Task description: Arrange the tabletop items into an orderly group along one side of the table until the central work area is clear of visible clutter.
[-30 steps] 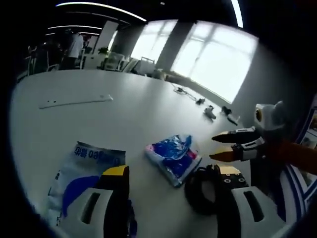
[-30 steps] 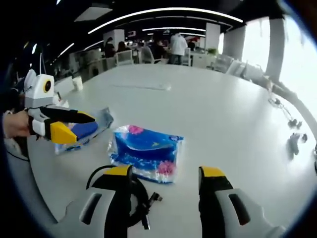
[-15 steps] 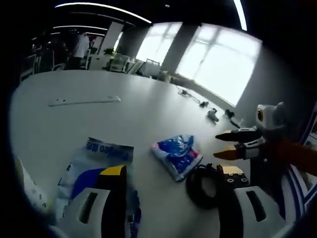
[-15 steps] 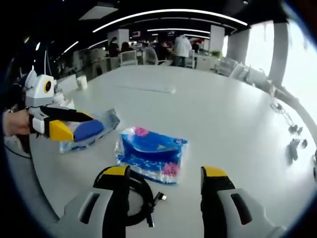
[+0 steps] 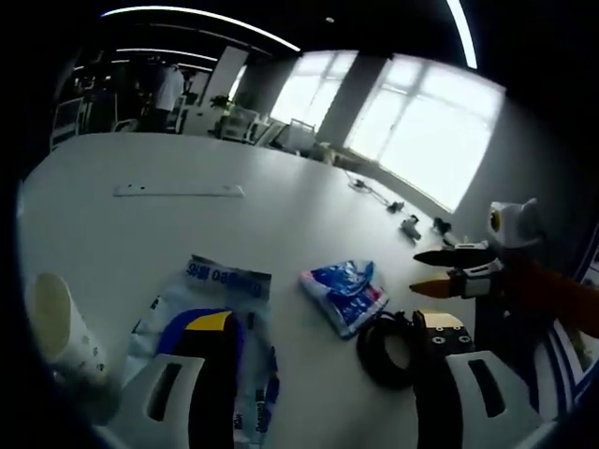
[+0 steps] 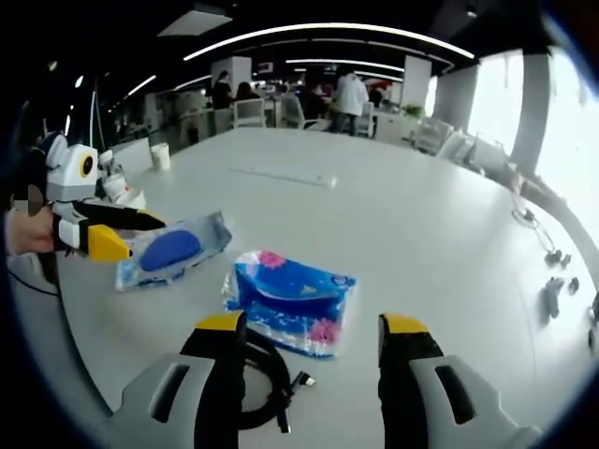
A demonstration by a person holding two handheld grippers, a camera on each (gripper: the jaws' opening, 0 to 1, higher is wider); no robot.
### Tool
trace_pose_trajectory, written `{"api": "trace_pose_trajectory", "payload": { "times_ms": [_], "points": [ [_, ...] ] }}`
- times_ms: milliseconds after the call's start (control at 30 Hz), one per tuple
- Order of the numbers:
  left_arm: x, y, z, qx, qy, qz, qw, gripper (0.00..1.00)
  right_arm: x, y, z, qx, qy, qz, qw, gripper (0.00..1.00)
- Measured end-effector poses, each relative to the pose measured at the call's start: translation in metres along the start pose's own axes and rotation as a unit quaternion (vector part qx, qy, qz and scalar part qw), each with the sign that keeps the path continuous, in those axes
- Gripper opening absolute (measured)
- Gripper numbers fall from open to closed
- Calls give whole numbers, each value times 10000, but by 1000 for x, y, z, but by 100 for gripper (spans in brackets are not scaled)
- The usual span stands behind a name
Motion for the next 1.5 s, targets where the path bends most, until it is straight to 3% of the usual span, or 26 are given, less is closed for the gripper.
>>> {"api": "trace_pose_trajectory", "payload": {
  "times_ms": [333,600,1500],
  "points": [
    [3,-18,-12,-264,-136,98,9995,72,-12,1,-9,-85,-136,70,9998,54],
    [3,-32,-14,-303,-233,181,9991,68,-19,4,-18,-184,-258,103,9994,53],
    [27,-85,-38,-760,-695,188,9945,57,-48,26,-56,-685,-650,211,9953,47]
  ]
}}
Point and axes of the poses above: the point that each gripper's makers call its tool centre point, and the gripper's own axes: y roughly forward along the fingers, z roughly to its right, x roughly out of its underside, the point moved 4 cm from there along -y, roughly backward along the fingers, and after that the axes turned 4 degrees about x, right-handed, at the moved point
